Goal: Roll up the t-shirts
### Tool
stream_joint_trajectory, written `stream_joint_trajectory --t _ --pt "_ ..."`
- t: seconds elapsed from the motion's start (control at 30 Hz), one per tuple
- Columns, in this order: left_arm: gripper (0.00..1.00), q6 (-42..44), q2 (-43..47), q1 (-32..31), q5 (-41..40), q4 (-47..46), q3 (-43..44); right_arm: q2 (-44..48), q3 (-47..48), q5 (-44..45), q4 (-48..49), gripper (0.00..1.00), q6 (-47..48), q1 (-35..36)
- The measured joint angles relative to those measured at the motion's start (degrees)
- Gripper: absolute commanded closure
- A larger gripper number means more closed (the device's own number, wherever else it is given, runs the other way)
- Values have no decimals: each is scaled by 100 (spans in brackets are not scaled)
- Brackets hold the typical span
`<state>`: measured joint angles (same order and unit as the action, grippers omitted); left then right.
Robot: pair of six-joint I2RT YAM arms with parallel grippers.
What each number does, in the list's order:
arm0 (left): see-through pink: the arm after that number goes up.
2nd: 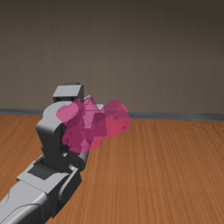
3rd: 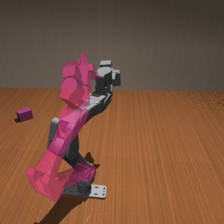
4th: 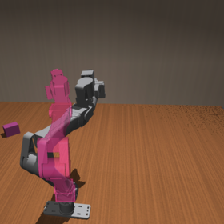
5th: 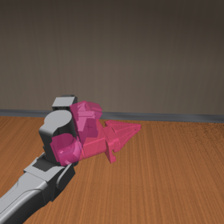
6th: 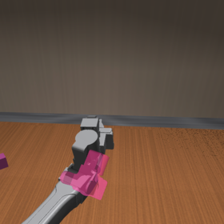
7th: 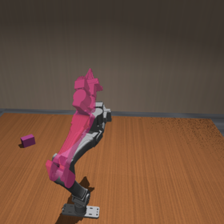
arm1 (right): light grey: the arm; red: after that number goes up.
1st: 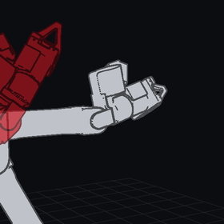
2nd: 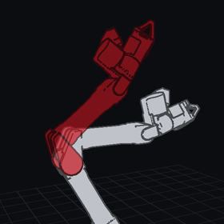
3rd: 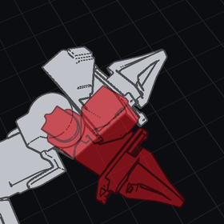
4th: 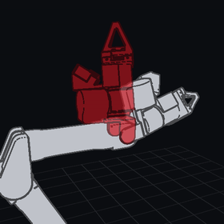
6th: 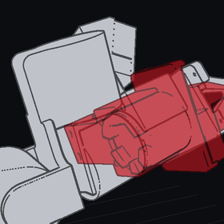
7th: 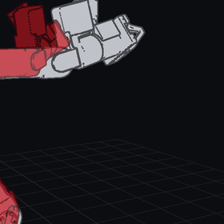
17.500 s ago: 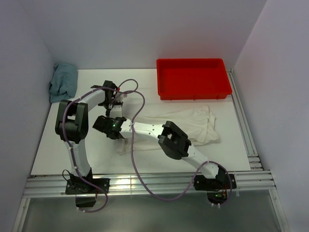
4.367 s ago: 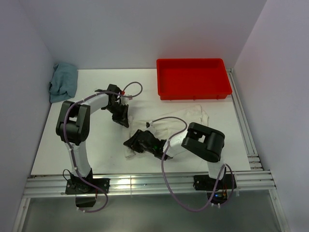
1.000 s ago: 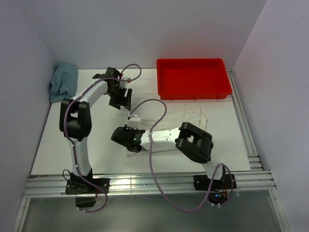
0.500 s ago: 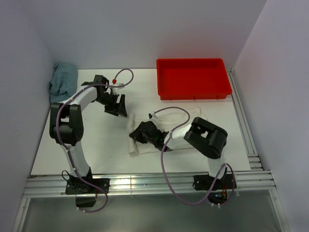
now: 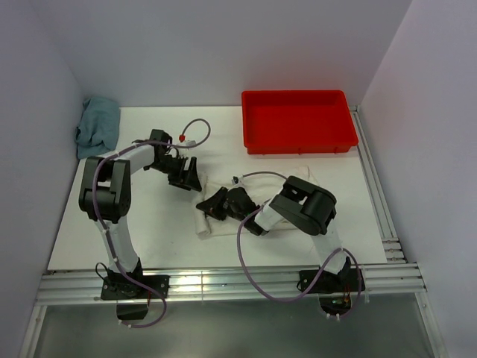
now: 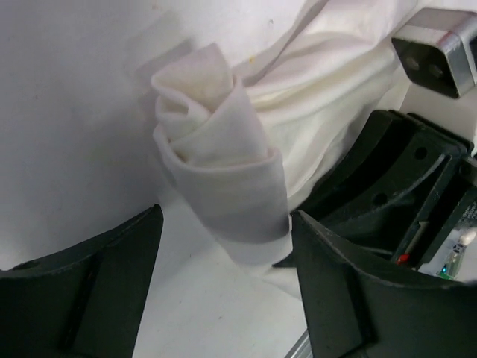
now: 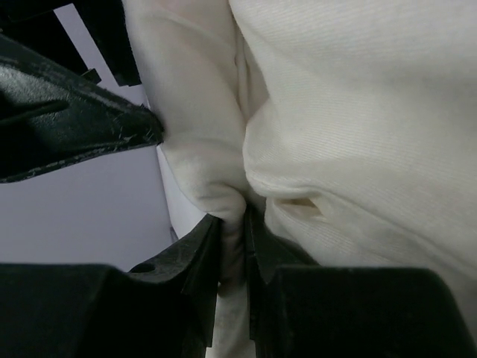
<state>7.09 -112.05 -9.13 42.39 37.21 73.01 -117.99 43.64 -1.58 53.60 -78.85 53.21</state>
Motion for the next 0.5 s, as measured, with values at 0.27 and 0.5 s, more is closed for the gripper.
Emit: stream_joint_trajectory --t 0.27,0.5 --pt "69 -645 -118 -225 -503 -328 48 48 -13 11 -76 74 0 -13" --pt "91 -1045 -138 -588 -1388 66 413 535 37 306 -1062 60 393 17"
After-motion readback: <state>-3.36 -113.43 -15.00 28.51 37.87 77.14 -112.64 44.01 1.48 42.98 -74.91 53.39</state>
